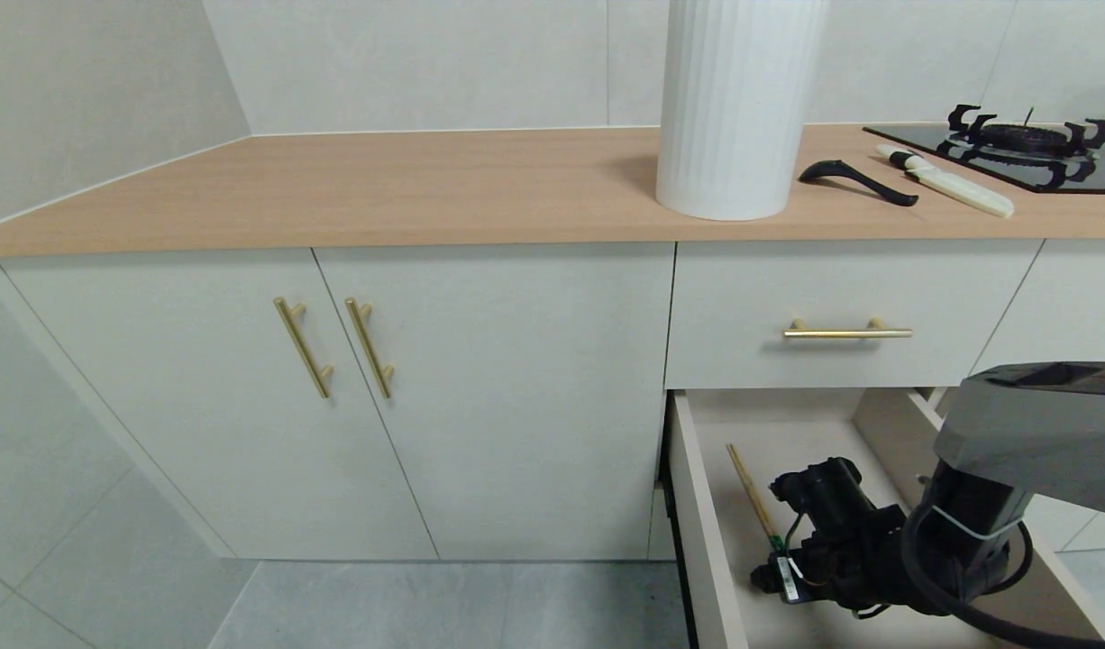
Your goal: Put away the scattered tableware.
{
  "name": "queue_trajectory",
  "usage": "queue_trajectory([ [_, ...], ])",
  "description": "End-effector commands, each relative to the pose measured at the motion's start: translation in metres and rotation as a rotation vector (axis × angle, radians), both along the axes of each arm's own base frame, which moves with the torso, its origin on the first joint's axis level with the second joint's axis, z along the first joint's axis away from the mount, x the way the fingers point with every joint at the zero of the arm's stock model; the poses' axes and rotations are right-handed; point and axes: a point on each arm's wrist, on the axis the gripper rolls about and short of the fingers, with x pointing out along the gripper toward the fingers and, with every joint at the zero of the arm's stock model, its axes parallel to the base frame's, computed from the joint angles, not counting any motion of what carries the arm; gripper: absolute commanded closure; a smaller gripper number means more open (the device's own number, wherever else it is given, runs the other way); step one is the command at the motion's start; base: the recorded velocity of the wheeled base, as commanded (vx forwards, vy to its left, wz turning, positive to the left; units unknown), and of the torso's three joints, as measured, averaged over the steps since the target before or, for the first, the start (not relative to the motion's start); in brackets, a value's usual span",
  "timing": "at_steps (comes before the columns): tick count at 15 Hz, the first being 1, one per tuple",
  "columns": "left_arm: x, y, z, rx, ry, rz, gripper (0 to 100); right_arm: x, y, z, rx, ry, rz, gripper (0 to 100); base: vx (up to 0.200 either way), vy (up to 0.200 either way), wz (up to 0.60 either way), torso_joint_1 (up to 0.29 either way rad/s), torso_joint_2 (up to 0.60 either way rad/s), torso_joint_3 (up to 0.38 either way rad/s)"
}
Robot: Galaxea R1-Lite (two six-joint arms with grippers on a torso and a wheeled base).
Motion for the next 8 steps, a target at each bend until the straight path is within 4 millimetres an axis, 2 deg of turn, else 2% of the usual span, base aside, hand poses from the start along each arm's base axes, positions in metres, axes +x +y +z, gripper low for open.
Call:
queue_trajectory([
  [1,0.0,0.0,0.0,-0.001,0.0,0.0,0,0.001,0.001,0.014,0.011,-0.043,-0.004,0,0.0,0.0,0.0,0.0,0.0,0.0],
  [2,0.0,0.0,0.0,-0.001,0.0,0.0,0,0.002,0.0,0.033,0.025,-0.099,-0.01,0,0.0,0.0,0.0,0.0,0.0,0.0],
  [3,0.0,0.0,0.0,-0.001,0.0,0.0,0,-0.005,-0.003,0.07,0.061,-0.186,-0.008,0,0.0,0.0,0.0,0.0,0.0,0.0],
  [5,0.0,0.0,0.0,-0.001,0.0,0.0,0,-0.018,-0.01,0.112,0.098,-0.302,-0.01,0,0.0,0.0,0.0,0.0,0.0,0.0],
  [7,0.0,0.0,0.0,-0.001,0.0,0.0,0,-0.032,-0.024,0.149,0.112,-0.42,-0.014,0,0.0,0.0,0.0,0.0,0.0,0.0],
  [8,0.0,0.0,0.0,-0.001,0.0,0.0,0,-0.035,-0.03,0.158,0.096,-0.454,-0.006,0,0.0,0.0,0.0,0.0,0.0,0.0],
])
